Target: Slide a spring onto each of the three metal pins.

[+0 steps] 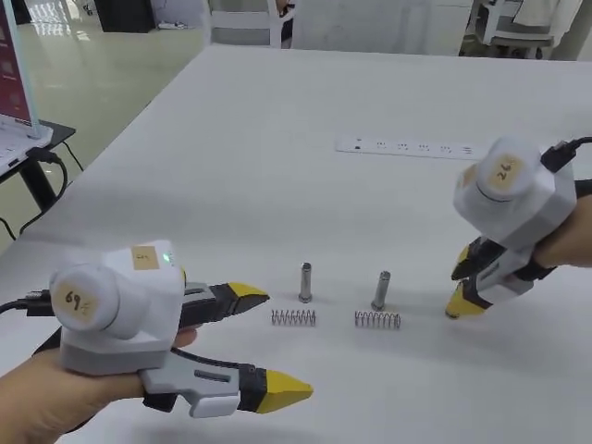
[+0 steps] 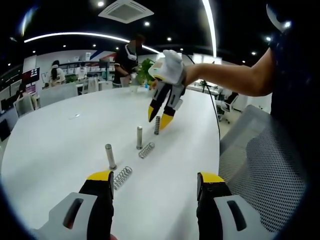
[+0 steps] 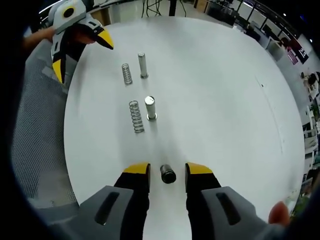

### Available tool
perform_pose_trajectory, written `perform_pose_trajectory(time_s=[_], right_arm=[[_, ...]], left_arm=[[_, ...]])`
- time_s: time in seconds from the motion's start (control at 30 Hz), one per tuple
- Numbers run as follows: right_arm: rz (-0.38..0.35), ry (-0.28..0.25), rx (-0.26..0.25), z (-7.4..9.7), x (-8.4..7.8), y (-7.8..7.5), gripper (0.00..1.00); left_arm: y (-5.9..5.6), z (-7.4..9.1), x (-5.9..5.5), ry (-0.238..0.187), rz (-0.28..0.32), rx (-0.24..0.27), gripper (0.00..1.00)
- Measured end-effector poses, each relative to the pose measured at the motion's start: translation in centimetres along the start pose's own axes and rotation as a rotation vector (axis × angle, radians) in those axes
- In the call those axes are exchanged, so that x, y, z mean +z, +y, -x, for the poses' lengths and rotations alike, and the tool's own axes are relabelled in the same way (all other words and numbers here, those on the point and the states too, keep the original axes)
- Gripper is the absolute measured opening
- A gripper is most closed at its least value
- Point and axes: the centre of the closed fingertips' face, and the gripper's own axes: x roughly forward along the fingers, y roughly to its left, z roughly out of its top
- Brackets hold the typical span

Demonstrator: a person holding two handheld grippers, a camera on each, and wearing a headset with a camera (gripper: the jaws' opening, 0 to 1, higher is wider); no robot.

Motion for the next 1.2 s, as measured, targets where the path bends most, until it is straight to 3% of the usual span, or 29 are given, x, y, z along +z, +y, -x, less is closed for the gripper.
perform_pose_trajectory(time_s=[0.6,1.2], right_arm=[[0.053,-0.040,0.008,0.3,3.0,1.5,0.27],[0.091,-0.040,0.066,-1.8,4.2,3.5,0.25]], left_arm=[[0.0,0.1,0.1,-0.003,-0.007,0.000,0.63],[-0.1,0.2,0.1,0.000,-0.009,0.000,0.63]])
